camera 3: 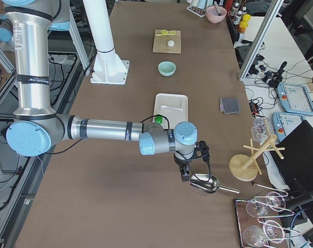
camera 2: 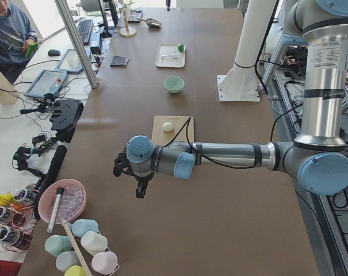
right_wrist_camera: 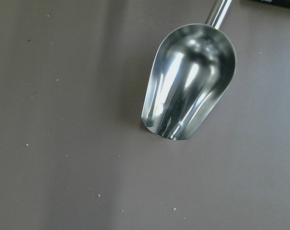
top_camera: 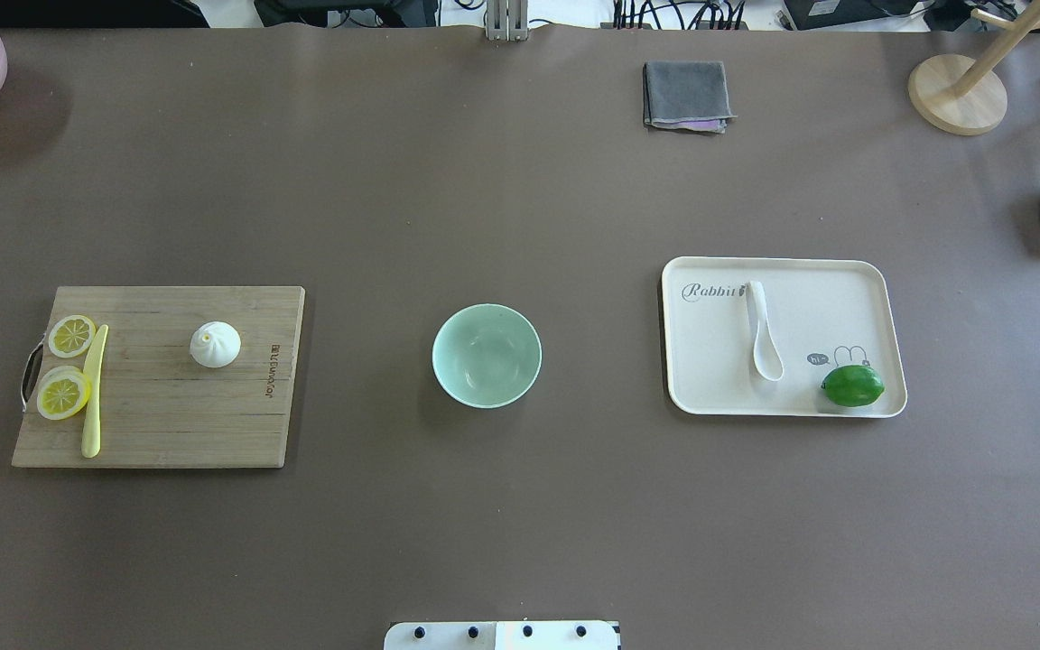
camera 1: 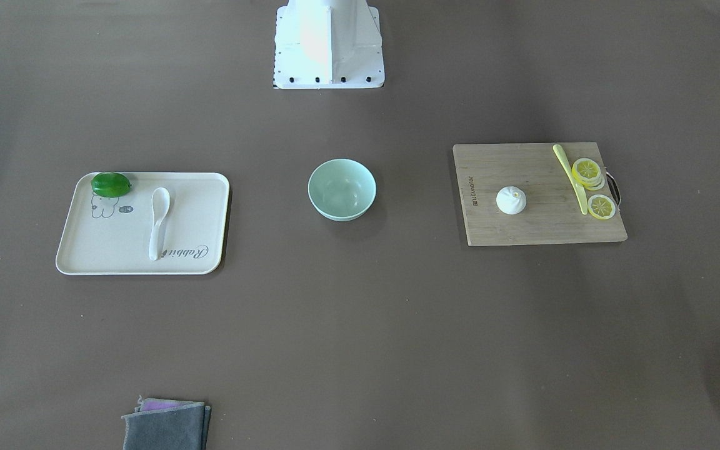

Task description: Put spoon and bun in bowl

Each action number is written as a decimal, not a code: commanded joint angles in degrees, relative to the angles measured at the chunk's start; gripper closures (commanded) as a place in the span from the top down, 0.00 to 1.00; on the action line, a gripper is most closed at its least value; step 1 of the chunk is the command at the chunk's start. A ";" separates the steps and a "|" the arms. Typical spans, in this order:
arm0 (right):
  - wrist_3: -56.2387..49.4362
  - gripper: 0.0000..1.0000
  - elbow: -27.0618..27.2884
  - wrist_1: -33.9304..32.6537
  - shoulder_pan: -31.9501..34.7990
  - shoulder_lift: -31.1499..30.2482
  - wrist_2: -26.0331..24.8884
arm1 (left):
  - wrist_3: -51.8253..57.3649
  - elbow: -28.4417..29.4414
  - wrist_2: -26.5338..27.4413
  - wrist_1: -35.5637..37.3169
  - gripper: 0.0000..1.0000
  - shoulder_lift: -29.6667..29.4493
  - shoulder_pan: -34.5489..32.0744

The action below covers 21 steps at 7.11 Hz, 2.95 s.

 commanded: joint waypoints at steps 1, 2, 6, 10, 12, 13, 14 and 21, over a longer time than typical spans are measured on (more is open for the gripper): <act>0.29 1.00 -0.06 2.54 -0.23 -0.32 2.63 | -0.06 -0.81 -0.01 -2.92 0.98 0.03 0.16; 0.29 1.00 -0.06 2.82 -0.23 -0.32 3.17 | -0.06 -0.91 -0.10 -4.25 0.98 1.08 0.16; 2.55 1.00 4.66 3.00 -6.27 0.65 4.50 | -0.24 -0.73 -1.06 -5.67 0.98 1.35 2.17; 33.54 0.98 10.48 3.17 -23.65 7.47 -1.26 | -0.84 -0.38 -1.06 -7.95 0.98 1.44 3.06; 43.14 0.96 10.14 7.01 -32.28 9.70 -6.73 | -1.47 -0.47 -1.06 -8.13 0.98 1.35 3.76; 50.32 0.94 9.09 10.17 -36.14 11.09 -9.28 | -1.47 -0.47 -1.06 -8.13 0.98 1.09 3.77; 53.26 0.92 8.12 12.38 -39.40 11.72 -11.48 | -2.25 -0.55 -1.06 -8.13 0.98 0.83 3.77; 59.88 0.00 3.80 13.89 -42.95 15.77 -11.94 | -2.61 -0.82 -1.15 -8.13 0.98 0.82 3.77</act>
